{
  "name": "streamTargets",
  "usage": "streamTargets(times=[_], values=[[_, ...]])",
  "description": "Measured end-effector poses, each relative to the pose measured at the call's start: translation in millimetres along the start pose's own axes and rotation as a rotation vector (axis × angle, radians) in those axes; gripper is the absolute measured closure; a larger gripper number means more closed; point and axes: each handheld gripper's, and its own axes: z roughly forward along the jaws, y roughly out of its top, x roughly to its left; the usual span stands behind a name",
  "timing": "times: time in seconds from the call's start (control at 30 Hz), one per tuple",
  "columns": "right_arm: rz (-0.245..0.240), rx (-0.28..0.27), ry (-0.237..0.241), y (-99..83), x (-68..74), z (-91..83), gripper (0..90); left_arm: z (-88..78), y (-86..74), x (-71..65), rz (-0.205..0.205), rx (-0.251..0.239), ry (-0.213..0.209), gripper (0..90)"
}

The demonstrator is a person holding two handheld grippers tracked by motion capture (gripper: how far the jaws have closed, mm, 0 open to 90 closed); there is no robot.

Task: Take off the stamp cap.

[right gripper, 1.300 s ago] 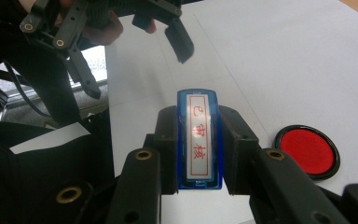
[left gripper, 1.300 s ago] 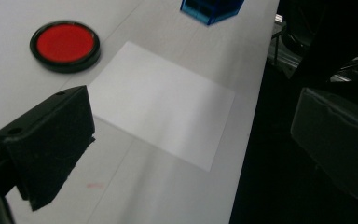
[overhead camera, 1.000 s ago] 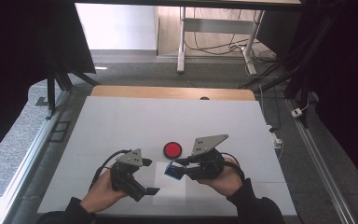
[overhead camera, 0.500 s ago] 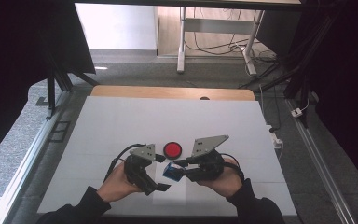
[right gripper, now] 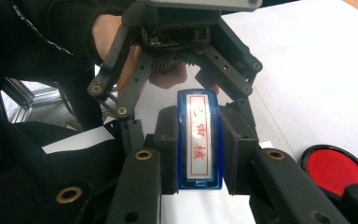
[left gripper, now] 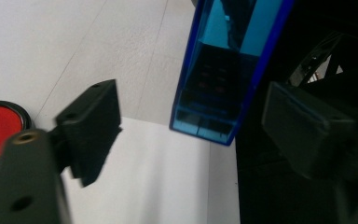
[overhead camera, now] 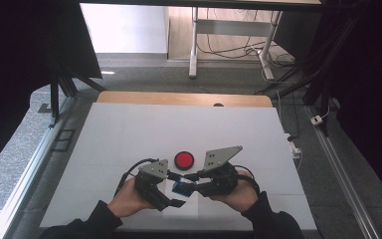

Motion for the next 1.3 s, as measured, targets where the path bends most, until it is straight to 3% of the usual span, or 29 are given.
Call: streamTargets(times=[0.03, 0.17, 0.27, 0.47, 0.67, 0.97, 1.3], values=[[-0.001, -0.002, 0.006, -0.4, -0.5, -0.7, 71.2, -0.5, -0.9, 0.5, 0.005, 0.001, -0.012, 27.8], [-0.003, -0.011, 0.02, -0.5, -0.4, -1.7, 71.2, -1.8, -3.6, 1.4, 0.015, -0.017, -0.044, 33.8], [-0.01, -0.015, 0.036, -0.3, 0.2, -2.1, 71.2, -3.3, -4.6, 2.4, 0.019, -0.036, -0.078, 43.8], [-0.007, -0.023, 0.047, -0.2, 0.0, -2.5, 71.2, -2.1, -6.1, 2.4, 0.032, -0.031, -0.106, 51.5], [-0.01, -0.03, 0.058, 0.5, 0.2, -3.9, 71.2, -3.5, -7.0, 3.3, 0.032, -0.058, -0.135, 60.4], [-0.006, -0.035, 0.065, 0.5, -0.2, -4.5, 71.2, -7.4, -9.0, 5.4, 0.024, -0.105, -0.154, 66.6], [0.0, -0.048, 0.081, 0.8, -0.6, -5.1, 71.2, -8.5, -9.5, 5.3, 0.036, -0.115, -0.167, 68.0]])
